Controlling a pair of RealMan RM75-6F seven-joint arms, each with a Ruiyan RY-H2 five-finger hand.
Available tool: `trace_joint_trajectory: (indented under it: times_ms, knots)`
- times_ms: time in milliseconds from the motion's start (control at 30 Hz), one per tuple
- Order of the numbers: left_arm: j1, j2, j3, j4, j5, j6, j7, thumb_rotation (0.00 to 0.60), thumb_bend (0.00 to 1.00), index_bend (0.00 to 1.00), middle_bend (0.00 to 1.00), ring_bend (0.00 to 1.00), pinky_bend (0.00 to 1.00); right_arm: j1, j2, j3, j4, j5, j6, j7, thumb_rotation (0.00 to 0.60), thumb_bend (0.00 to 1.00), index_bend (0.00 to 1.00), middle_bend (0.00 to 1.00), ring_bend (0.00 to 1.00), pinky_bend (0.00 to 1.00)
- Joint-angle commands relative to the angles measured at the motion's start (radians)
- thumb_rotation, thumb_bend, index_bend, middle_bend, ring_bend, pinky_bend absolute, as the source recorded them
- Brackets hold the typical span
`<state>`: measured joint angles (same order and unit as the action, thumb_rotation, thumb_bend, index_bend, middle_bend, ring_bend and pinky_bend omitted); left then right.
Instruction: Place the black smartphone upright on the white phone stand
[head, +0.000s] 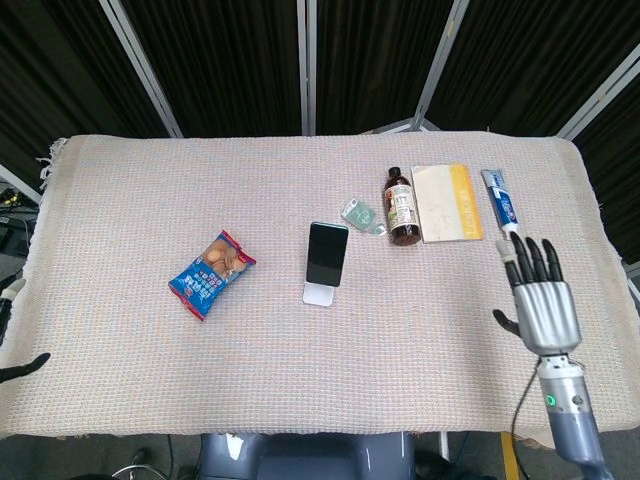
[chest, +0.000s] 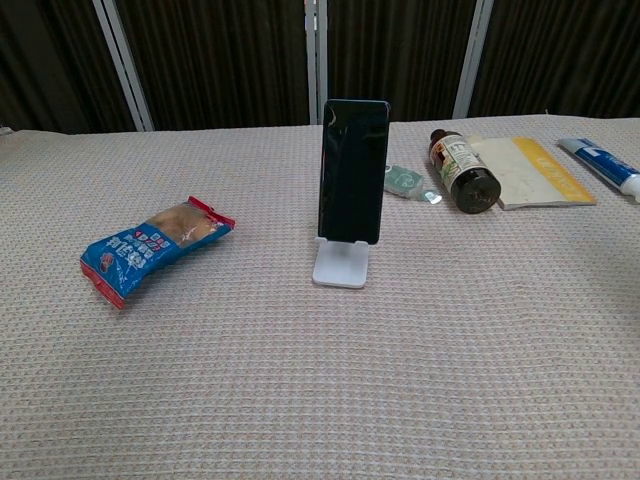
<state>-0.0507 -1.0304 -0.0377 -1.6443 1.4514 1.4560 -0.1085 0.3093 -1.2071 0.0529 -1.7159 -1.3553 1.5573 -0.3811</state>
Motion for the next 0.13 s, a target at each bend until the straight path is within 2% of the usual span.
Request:
trace_joint_trajectory:
  times_ms: [33, 133]
  knots:
    - [0.001, 0.002, 0.001, -0.002, 0.003, 0.003, -0.003, 0.600, 0.00, 0.00, 0.00, 0.00, 0.00, -0.056, 0.020, -0.030, -0.032, 0.020, 0.011, 0.054, 0.600, 0.00, 0.00, 0.00, 0.00, 0.00]
    - [0.001, 0.004, 0.002, -0.004, 0.005, 0.003, -0.007, 0.600, 0.00, 0.00, 0.00, 0.00, 0.00, -0.076, 0.004, -0.038, -0.023, 0.006, 0.019, 0.053, 0.600, 0.00, 0.00, 0.00, 0.00, 0.00]
